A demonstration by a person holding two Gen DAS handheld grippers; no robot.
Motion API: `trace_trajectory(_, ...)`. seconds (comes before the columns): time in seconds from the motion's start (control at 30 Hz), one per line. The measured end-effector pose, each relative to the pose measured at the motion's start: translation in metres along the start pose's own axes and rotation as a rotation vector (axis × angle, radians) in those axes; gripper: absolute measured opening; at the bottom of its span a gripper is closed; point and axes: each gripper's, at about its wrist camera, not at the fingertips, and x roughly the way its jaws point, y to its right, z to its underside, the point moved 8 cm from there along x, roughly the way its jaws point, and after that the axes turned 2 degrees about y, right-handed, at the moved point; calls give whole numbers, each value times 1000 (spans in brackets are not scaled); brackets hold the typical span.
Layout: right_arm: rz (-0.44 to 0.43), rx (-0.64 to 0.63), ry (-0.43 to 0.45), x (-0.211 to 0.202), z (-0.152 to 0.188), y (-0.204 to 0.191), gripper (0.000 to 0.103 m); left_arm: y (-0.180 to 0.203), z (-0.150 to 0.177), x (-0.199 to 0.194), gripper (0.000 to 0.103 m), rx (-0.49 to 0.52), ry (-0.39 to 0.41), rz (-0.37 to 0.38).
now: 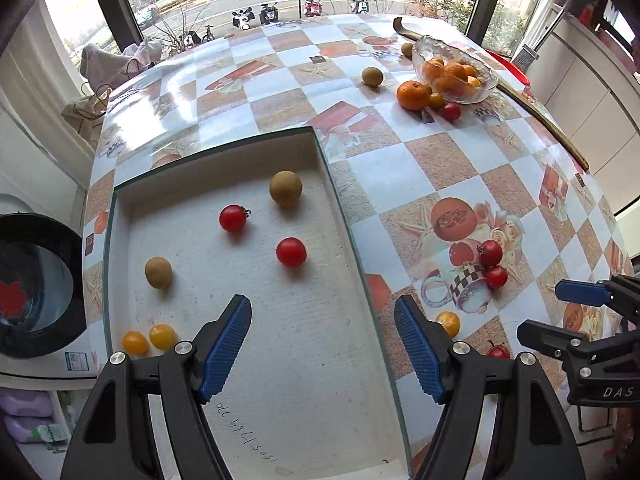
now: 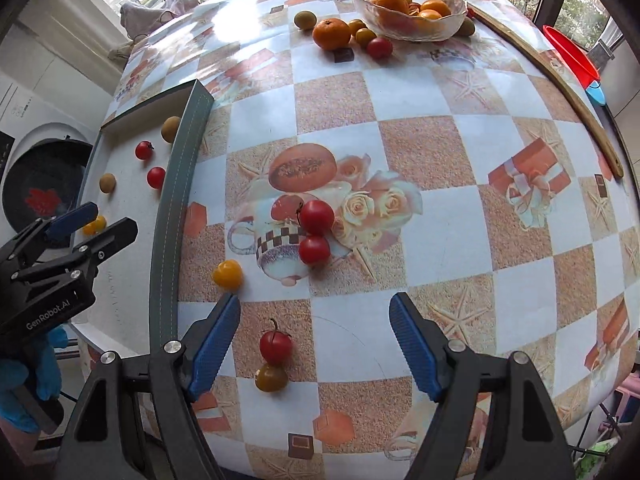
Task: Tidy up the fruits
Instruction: 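Grasp a red cherry tomato with the left tool while the right grasps a dark tomato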
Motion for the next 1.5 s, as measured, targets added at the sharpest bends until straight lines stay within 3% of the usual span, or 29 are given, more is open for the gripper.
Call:
trace_trajectory(0.17,-12,50,-2,1,16,7,80,37,-19,6,75,67,7,73)
trace_trajectory(0.4,-30,48,-5,2,37,0,80,78,-29,33,75,144,-51,148)
trace_trajectory(0.6,-50,58,-19,13,60,-12,66,106,-35,51,75,164,-89,213)
trace_trajectory(0.77,-28,35,29,19,67,-23,58,126,-33,66,75,200,-140,244)
trace_trajectory(0.8,-22,27,44,20,66,-27,57,128,-32,68,74,208,-147,240)
trace_trajectory(0.83,-19,21,57,21,65,-30,55,130,-30,70,62,216,-155,236)
trace_trajectory(0.87,-15,17,69,22,64,-33,53,132,-29,73,57,222,-169,231)
trace_trajectory(0.9,-12,13,79,22,63,-35,49,134,-29,71,57,230,-158,227)
trace_trajectory(0.97,-4,1,94,25,61,-41,42,136,-29,72,46,240,-159,221)
trace_trajectory(1.03,1,-8,96,27,60,-44,25,135,-29,72,34,250,-153,203)
trace_trajectory(1.1,-12,0,92,26,60,-45,24,134,-29,72,23,243,-151,217)
trace_trajectory(1.5,-82,143,70,0,53,3,23,92,-33,39,23,77,-55,224)
